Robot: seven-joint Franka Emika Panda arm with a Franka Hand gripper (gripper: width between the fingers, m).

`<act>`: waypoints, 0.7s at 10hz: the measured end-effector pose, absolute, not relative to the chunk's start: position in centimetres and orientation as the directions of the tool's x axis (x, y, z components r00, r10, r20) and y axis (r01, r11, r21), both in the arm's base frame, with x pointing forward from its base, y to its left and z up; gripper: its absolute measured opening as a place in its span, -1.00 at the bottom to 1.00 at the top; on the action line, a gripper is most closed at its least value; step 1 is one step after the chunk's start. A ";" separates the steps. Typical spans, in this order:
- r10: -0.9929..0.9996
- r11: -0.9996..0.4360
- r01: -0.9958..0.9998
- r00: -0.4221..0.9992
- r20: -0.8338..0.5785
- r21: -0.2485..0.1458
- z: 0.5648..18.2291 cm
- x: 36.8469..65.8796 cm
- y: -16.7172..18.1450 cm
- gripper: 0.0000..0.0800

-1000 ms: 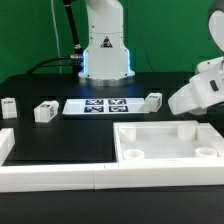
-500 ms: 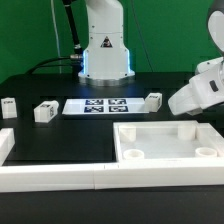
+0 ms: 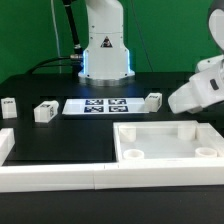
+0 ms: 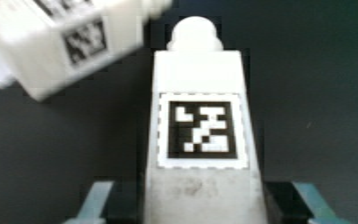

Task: Assemble square table

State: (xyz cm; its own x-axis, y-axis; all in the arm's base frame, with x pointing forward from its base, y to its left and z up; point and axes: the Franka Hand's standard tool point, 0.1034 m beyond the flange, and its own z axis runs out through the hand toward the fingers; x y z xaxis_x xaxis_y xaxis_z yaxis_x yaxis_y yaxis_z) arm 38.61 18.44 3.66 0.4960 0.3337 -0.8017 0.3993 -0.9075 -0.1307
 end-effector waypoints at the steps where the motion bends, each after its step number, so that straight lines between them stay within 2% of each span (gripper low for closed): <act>1: 0.347 -0.908 0.394 0.516 -0.783 -0.143 6.4 40.9 18.0 -0.27; 2: 0.349 -0.912 0.379 0.525 -0.776 -0.154 9.1 42.1 16.8 -0.27; 3: 0.325 -0.922 0.360 0.515 -0.793 -0.144 11.9 42.8 15.5 -0.27; 4: 0.324 -0.924 0.357 0.540 -0.777 -0.137 12.7 43.4 15.3 -0.27; 5: 0.339 -0.923 0.362 0.606 -0.720 -0.129 12.1 44.1 15.6 -0.27; 7: 0.352 -0.923 0.369 0.697 -0.624 -0.108 12.2 44.4 15.3 -0.27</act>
Offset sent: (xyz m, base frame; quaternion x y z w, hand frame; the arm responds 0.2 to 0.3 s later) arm 0.0106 -0.0297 0.0969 0.0273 -0.0619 0.0272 0.9973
